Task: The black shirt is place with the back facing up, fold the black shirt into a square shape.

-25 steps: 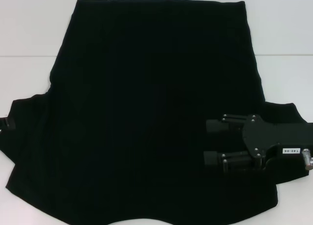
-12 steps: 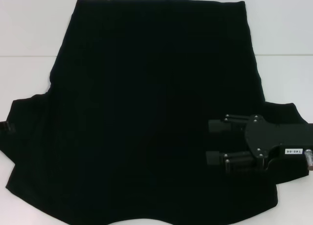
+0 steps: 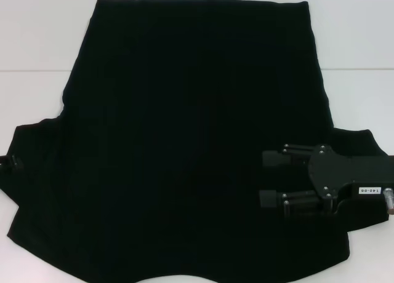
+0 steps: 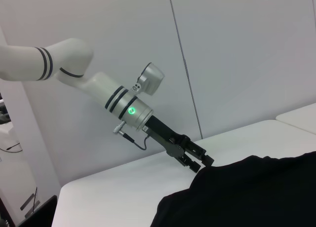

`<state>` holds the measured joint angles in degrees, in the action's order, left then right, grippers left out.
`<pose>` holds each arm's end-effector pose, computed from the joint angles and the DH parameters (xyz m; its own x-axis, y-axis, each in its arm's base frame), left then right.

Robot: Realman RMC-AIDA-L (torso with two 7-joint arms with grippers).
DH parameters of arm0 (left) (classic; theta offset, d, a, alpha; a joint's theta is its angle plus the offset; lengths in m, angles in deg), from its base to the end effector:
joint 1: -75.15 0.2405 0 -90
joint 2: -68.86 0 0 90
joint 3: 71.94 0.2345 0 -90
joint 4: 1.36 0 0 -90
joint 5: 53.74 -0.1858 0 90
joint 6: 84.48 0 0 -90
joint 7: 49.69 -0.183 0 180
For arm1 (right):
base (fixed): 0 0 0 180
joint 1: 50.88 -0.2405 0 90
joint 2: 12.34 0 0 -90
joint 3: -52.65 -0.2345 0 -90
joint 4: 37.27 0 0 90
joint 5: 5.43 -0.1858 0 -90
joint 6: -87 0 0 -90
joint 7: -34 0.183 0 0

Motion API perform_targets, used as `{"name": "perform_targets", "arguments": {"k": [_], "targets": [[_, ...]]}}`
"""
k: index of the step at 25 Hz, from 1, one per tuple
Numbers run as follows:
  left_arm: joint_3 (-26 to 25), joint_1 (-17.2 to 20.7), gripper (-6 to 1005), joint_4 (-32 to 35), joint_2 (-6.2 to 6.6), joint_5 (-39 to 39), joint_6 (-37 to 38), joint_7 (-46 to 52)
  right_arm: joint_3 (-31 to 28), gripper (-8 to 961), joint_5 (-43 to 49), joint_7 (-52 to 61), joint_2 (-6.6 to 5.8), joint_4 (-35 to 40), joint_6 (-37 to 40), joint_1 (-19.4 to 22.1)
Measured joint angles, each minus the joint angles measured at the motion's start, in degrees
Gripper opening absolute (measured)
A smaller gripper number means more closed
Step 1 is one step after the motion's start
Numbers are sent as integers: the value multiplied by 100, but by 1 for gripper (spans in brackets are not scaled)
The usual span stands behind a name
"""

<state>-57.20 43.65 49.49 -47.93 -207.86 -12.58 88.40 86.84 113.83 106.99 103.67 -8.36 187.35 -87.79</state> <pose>-0.3630 0.3352 0.0710 0.0503 0.7942 0.6056 0.9418 0.1642 -0.2935 0.1865 0.3003 -0.0213 0.8013 -0.2655 -0.5361 -0.3004 -0.9535 0.0232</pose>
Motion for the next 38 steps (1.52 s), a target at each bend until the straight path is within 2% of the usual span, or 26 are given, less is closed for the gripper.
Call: {"name": "perform_targets", "arguments": {"k": [31, 37, 38], "targets": [[257, -110, 919, -48, -6, 12, 71, -1, -106, 897, -8, -1, -9, 0, -11, 9], [483, -117, 762, -43, -19, -15, -1, -14, -145, 897, -9, -5, -9, 0, 10, 9], [484, -122, 646, -43, -19, -11, -11, -16, -148, 897, -9, -5, -9, 0, 10, 9]]}}
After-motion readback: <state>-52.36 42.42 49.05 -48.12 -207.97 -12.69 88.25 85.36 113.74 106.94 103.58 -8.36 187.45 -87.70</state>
